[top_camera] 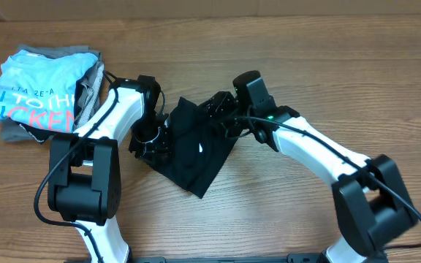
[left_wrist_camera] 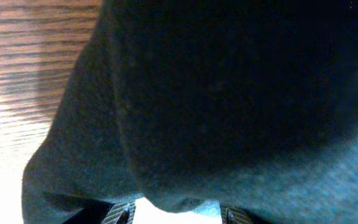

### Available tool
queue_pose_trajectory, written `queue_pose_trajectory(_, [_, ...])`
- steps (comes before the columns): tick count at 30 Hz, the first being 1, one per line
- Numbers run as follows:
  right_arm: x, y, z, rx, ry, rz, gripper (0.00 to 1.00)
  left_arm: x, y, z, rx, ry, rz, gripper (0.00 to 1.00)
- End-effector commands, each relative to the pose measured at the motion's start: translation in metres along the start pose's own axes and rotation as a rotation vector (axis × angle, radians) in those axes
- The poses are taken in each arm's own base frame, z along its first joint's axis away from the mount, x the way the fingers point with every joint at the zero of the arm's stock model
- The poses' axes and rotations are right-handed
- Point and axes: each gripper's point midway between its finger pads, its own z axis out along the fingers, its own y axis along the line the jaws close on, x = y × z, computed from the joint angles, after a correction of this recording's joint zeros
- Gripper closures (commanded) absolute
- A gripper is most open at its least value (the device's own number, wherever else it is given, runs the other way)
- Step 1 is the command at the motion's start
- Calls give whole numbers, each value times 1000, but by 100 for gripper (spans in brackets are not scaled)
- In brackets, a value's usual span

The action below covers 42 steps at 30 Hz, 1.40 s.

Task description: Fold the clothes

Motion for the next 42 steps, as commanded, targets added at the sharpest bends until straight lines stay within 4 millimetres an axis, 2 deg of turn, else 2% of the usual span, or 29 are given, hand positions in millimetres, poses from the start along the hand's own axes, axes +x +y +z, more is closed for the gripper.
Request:
queue_pose_trajectory(1, [-11,-1,12,-4,-39,87,46,0,-3,-2,17,-8,30,53])
queue_pose_trajectory(4, [-13,10,12,-48,-37,17,85,0,-3,-2,17,-7,30,54])
queue_pose_trajectory(7, [-12,8,5,-66,36,-66,96,1,-3,-2,16,-4,29,54])
queue_pose_trajectory(14, [-26,-33,-17,12,141,-102,96,1,-2,-2,9,-5,29,53])
queue_pose_trajectory(18, [-39,-72,-34,118,154,-153,95,1,-2,-2,8,-5,30,53])
queue_pose_trajectory(20, [-46,-86,-40,165,144,-169,91,1,-2,-2,8,-5,29,53])
queue_pose_trajectory(21, [-49,-92,-43,183,139,-200,84,1,-2,-2,8,-4,29,53])
queue_pose_trajectory(23, [-52,-92,-45,171,146,-278,65,1,-2,-2,9,-5,29,48])
queue_pose_trajectory(25, [-50,-89,-47,138,172,-345,62,3,-3,-2,14,2,38,47])
queue_pose_trajectory(28, [-45,-89,-54,109,212,-381,64,8,-4,-3,19,23,59,48])
queue_pose_trajectory(31, [-26,-87,-66,88,284,-411,65,10,-4,-8,21,34,64,50])
queue_pose_trajectory(32, [-10,-84,-72,84,327,-423,65,7,-7,-13,38,20,69,51])
queue_pose_trajectory(37, [41,-80,-81,129,441,-435,65,-15,-14,-39,134,-66,59,50])
queue_pose_trajectory(40, [89,-80,-71,198,528,-417,64,-27,-11,-57,194,-124,68,48])
queue_pose_trajectory(42, [106,-83,-59,269,506,-390,64,-31,-4,-61,198,-143,49,44])
